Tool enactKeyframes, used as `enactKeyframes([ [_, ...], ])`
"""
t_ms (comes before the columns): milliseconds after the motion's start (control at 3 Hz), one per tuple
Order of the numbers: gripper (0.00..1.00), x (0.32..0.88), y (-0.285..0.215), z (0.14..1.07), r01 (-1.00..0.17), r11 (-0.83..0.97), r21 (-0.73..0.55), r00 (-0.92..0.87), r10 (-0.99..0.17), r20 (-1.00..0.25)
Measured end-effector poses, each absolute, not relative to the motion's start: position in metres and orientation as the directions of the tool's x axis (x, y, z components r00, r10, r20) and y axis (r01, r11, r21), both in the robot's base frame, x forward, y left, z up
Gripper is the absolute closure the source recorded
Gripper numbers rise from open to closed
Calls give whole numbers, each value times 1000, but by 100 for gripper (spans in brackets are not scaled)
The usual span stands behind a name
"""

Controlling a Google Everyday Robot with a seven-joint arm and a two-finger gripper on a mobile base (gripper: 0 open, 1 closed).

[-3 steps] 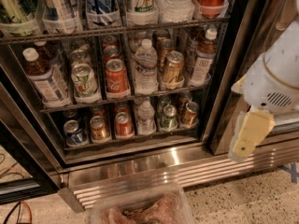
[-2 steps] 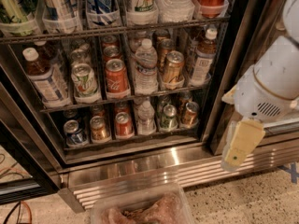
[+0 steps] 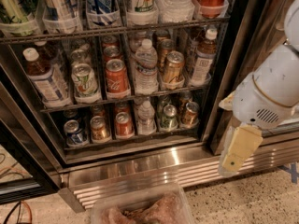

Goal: Pick coke can from bottom shelf of fridge

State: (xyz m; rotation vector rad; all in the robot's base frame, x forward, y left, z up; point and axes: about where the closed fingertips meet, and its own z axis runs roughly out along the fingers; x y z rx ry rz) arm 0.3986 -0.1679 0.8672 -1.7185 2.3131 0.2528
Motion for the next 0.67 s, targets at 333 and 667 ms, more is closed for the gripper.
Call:
enactKeyframes([
  [333, 0, 384, -136, 836, -939, 340, 47, -334, -875, -350],
  [667, 0, 375, -109, 774, -905, 403, 135, -423, -830, -364],
])
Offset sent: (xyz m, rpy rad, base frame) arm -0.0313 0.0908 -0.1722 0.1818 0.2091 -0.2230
